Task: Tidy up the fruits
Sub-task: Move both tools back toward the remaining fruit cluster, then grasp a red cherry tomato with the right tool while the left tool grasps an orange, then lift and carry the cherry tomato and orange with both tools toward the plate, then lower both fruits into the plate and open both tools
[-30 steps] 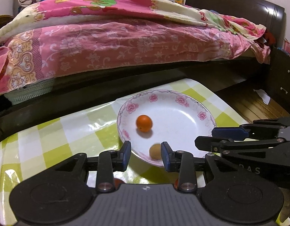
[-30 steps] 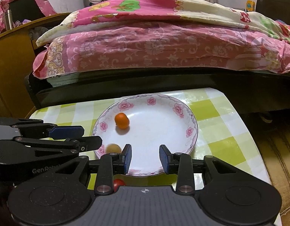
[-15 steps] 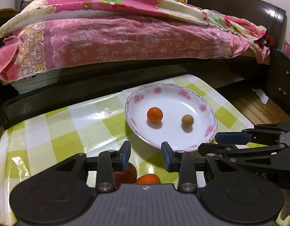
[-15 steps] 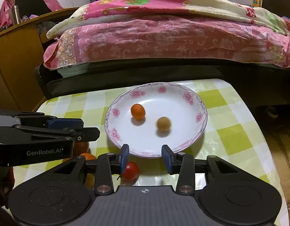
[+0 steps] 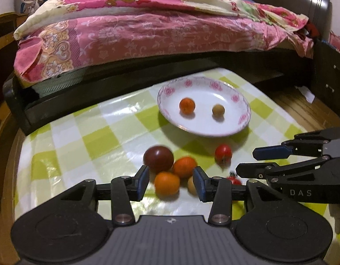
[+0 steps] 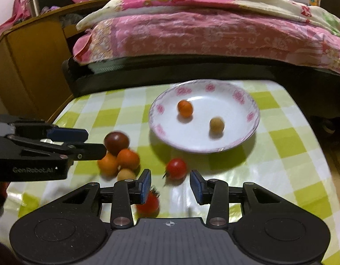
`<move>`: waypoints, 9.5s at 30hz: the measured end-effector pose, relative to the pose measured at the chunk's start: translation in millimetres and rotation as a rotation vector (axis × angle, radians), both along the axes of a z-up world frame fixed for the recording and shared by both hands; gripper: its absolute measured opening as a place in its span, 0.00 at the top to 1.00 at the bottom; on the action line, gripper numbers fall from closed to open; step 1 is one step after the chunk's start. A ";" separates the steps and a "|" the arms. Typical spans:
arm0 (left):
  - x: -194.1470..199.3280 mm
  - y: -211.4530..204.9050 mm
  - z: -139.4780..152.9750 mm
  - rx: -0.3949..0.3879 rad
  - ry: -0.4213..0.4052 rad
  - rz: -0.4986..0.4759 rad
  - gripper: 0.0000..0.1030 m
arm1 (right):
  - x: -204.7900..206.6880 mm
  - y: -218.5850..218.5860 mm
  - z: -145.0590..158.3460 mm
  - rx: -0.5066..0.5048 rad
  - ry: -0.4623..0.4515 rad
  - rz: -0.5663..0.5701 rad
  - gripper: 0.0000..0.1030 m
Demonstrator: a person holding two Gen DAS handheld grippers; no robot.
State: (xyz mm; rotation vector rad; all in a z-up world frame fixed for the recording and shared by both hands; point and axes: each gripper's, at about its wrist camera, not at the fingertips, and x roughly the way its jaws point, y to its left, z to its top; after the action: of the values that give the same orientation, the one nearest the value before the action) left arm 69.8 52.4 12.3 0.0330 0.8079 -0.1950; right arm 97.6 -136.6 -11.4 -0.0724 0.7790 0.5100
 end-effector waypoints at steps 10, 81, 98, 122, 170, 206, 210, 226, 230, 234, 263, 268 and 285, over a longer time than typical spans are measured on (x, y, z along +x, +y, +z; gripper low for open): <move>1.9 -1.3 -21.3 0.035 0.025 -0.024 0.50 | -6.6 14.9 -18.4 -0.055 0.022 0.073 0.57; -11.6 -20.8 -50.4 0.105 0.021 -0.173 0.51 | -23.4 9.0 -33.3 -0.080 0.025 0.146 0.67; -15.2 -22.5 -50.3 0.109 0.025 -0.173 0.51 | -22.5 13.7 -34.3 -0.104 0.005 0.164 0.67; -7.5 -34.3 -33.2 0.087 0.005 -0.164 0.62 | -20.9 16.8 -23.5 -0.105 0.000 0.143 0.75; 91.8 -50.4 -7.3 0.031 -0.093 -0.061 0.62 | 56.4 -2.5 9.6 -0.060 -0.112 -0.090 0.74; 131.2 -52.4 -32.8 0.053 -0.064 -0.059 0.62 | 96.4 0.4 -14.9 -0.116 -0.119 -0.066 0.74; 135.0 -50.8 -33.4 0.047 -0.066 -0.053 0.62 | 99.3 0.1 -15.3 -0.111 -0.127 -0.067 0.74; 141.0 -50.9 -36.3 0.044 -0.071 -0.053 0.62 | 102.9 -0.8 -15.1 -0.090 -0.141 -0.066 0.73; 141.2 -51.1 -36.3 0.044 -0.071 -0.053 0.62 | 102.3 -1.2 -15.2 -0.092 -0.143 -0.067 0.73; 141.4 -51.1 -36.6 0.046 -0.071 -0.053 0.62 | 102.4 -1.0 -14.8 -0.093 -0.143 -0.067 0.73; 132.4 -55.4 -24.9 0.076 -0.110 -0.062 0.60 | 98.9 -4.6 -10.9 -0.095 -0.157 -0.089 0.70; 129.1 -54.7 -19.6 0.071 -0.123 -0.060 0.60 | 98.2 -5.8 -8.5 -0.090 -0.167 -0.095 0.69; 90.7 -43.2 8.5 0.058 -0.166 -0.041 0.58 | 68.9 -5.8 17.2 -0.070 -0.200 -0.109 0.66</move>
State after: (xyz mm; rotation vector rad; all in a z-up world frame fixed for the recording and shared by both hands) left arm 160.5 9.2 20.8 0.1193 0.6475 -0.2043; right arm 166.5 -142.5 5.8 -0.1429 0.6013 0.3662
